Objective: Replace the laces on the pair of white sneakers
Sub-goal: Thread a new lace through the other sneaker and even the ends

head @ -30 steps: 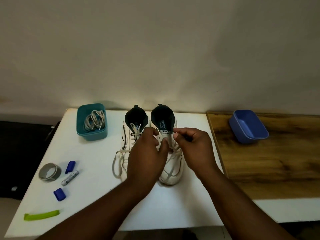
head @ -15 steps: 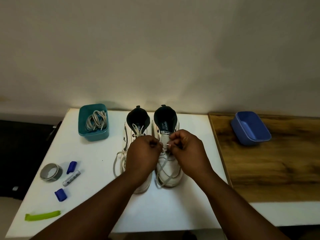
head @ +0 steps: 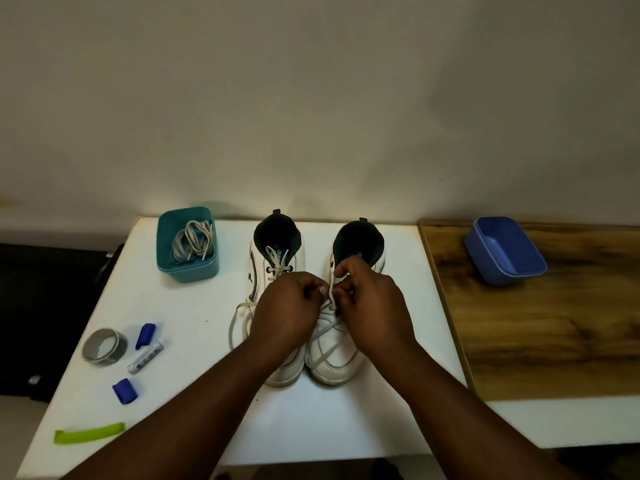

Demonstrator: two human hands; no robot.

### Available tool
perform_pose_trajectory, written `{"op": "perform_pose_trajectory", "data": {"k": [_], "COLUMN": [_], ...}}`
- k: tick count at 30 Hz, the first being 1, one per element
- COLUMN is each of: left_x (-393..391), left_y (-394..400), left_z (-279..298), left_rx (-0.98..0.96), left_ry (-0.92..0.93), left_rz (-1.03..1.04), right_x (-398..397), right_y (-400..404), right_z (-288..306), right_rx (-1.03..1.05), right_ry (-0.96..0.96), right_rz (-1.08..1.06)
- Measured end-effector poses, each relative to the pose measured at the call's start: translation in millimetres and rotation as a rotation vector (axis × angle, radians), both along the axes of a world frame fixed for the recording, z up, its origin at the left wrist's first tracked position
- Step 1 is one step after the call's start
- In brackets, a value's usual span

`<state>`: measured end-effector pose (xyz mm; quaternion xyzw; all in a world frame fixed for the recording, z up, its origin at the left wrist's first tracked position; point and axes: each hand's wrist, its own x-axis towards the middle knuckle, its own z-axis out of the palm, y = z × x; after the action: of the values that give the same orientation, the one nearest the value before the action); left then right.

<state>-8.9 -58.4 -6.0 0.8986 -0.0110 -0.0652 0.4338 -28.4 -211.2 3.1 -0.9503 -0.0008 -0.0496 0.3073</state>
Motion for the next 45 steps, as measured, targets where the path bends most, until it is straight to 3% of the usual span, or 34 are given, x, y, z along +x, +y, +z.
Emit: {"op": "perform_pose_trajectory", "data": {"k": [9,18,27,30,34,36,38,40,42,45], "left_x": [0.1,0.7,3.0,2.6,7.6,12.8,15.7,12.3,6.0,-10.4], "left_y": [2.5,1.8,1.3,5.3,15.2,31.5,51.1,64.7,63.0,34.3], "left_z": [3.1,2.6,8.9,20.7,62.6,87.3,100.8,101.0,91.9,71.3], "left_rx": [0.004,-0.009,0.138,-0.08,-0.731,-0.985,-1.071,-0.898,-0.434,0.298], "left_ry": [-0.038,0.0,-0.071,-0.066,-0.115,-0.372,-0.673,-0.857,-0.9,-0.657], "left_rz": [-0.024,-0.01,-0.089,0.052,0.453,0.679,0.806,0.825,0.71,0.32], "right_x": [-4.2,-9.5,-6.8,0.1,-1.6,-3.6,-4.7,-5.1,-4.7,-4.9], "right_y": [-3.0,8.4,5.6,-9.9,-18.6,-18.1,-18.8,-19.6,-19.2,-18.2], "right_z": [0.3,-7.2,1.2,14.2,22.5,22.7,22.9,23.9,24.9,24.8], "right_rx": [0.042,-0.032,0.104,0.057,0.098,0.052,0.019,0.023,0.022,0.018], "right_ry": [0.025,-0.019,0.0,0.039,0.086,0.066,0.049,0.044,0.031,0.014], "right_rz": [0.104,-0.017,0.024,0.01,-0.005,-0.01,-0.012,-0.009,-0.014,-0.011]}}
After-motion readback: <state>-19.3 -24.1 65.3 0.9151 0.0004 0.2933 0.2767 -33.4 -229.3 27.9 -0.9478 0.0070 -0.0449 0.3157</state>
